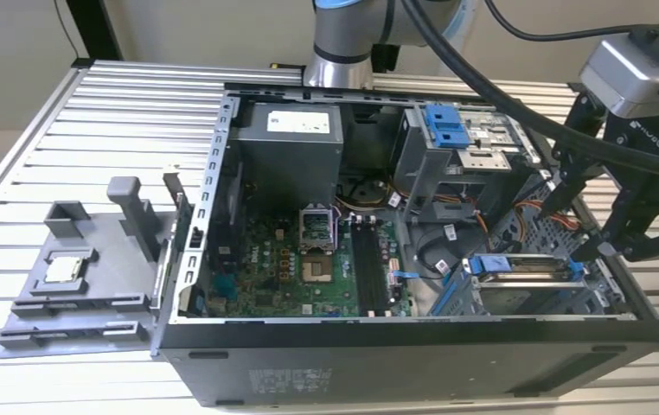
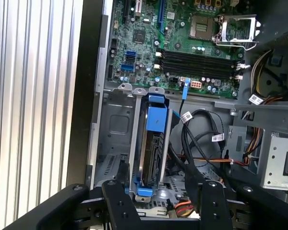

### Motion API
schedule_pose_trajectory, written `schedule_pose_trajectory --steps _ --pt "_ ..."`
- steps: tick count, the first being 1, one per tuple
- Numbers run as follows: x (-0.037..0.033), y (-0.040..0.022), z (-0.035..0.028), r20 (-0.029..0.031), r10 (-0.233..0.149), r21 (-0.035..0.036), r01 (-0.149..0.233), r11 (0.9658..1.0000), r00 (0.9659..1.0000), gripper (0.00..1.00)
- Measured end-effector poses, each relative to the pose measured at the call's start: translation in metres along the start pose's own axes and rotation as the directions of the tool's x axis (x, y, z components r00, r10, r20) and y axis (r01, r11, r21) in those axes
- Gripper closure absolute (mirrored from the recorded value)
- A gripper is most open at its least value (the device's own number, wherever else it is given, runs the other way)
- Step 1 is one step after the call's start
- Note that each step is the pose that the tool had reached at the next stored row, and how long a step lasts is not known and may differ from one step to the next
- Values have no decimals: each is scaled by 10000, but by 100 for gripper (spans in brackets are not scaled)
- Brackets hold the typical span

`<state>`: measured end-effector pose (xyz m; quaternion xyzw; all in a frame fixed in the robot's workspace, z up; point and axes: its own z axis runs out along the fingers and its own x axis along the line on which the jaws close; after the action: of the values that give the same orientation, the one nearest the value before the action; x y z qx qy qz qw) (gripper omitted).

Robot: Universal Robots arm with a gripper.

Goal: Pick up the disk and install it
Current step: 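Insert the disk into the insertion slot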

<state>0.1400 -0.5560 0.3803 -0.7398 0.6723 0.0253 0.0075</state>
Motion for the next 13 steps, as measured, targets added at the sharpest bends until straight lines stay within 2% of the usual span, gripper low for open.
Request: schedule_pose_trajectory --steps 11,13 --pt "0 -1 0 2 1 -20 -1 10000 10000 0" --pt "5 -46 5 2 0 -40 0 10000 10000 0"
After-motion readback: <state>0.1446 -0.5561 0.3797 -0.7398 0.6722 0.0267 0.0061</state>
